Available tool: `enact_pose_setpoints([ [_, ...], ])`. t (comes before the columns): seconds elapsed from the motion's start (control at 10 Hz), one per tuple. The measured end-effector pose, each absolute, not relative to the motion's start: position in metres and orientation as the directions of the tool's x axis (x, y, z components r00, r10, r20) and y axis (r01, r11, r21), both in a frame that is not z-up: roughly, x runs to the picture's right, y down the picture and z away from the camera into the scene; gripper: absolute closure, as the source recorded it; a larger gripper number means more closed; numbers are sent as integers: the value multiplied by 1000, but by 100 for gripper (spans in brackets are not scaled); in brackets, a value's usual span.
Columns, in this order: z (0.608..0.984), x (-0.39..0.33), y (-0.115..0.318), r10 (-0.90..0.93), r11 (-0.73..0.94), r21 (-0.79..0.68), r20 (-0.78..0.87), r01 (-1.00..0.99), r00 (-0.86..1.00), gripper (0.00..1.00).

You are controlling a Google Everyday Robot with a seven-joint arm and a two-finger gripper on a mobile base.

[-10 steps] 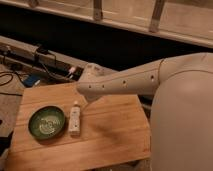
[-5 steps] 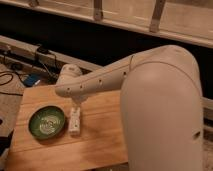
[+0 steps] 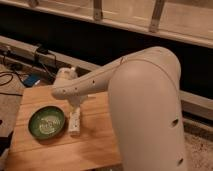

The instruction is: Place the bottle in the ceramic bowl

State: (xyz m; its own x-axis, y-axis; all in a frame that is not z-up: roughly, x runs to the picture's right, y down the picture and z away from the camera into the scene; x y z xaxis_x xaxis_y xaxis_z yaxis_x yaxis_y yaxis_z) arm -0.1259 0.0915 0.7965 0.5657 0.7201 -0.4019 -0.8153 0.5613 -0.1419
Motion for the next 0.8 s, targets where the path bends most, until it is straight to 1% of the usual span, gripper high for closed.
enact_pose_setpoints([
  [0.2,795,-130,99,731,526,-181,-403,-831,551,20],
  [0.3,792,-134,105,736,501,-225,-397,-836,548,20],
  [0.4,784,-143,111,744,470,-322,-356,-822,565,20],
  [0.6,773,-139,108,767,438,-462,-256,-771,588,20],
  [0.8,762,-142,102,789,425,-530,-180,-734,587,20],
])
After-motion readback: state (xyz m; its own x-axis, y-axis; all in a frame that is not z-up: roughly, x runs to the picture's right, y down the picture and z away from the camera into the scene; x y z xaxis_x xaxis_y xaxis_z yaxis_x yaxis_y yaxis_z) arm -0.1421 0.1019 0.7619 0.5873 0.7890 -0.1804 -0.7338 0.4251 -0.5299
